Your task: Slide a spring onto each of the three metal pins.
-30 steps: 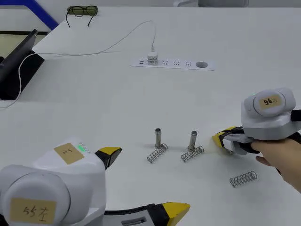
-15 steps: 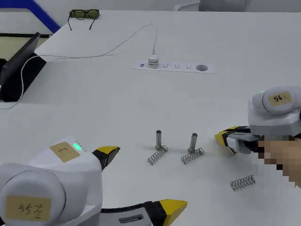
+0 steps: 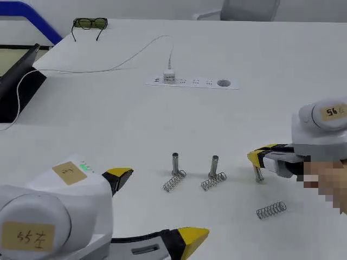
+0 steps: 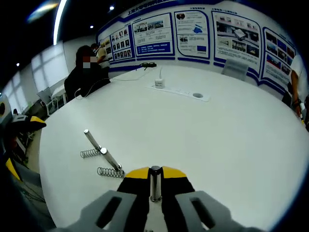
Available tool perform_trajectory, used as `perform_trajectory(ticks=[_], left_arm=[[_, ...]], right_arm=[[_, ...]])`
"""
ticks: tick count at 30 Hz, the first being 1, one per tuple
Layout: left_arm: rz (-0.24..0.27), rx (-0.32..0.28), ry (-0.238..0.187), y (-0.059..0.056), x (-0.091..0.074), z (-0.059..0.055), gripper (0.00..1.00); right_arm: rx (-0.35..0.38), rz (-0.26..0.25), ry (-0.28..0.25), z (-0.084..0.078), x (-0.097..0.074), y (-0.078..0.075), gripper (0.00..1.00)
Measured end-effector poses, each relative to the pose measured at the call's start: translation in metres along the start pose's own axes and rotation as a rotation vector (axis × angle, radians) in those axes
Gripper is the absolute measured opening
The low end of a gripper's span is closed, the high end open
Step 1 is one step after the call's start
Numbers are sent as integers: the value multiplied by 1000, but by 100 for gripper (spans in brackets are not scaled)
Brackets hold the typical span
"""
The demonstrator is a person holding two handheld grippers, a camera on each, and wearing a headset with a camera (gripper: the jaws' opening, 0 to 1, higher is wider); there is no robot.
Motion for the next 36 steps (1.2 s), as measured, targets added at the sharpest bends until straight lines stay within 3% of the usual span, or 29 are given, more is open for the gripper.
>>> perform_trajectory(ticks=[22, 36], left_arm=[[11, 12, -14, -2, -7, 4, 87], [22, 13, -4, 2, -9, 0, 85]], right_arm=[[-67, -34, 25, -14, -22, 3, 8], [-61, -37, 19, -14, -22, 1, 9]])
Point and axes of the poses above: the centre of the closed fingertips' face, and the gripper's own axes: x roughly forward along the fingers, y roughly to its left, z roughly out of its top, the point moved 1 cm from there along -x, roughly backward along the fingers, and after that the axes turned 4 degrees about x, right-handed, at the moved point
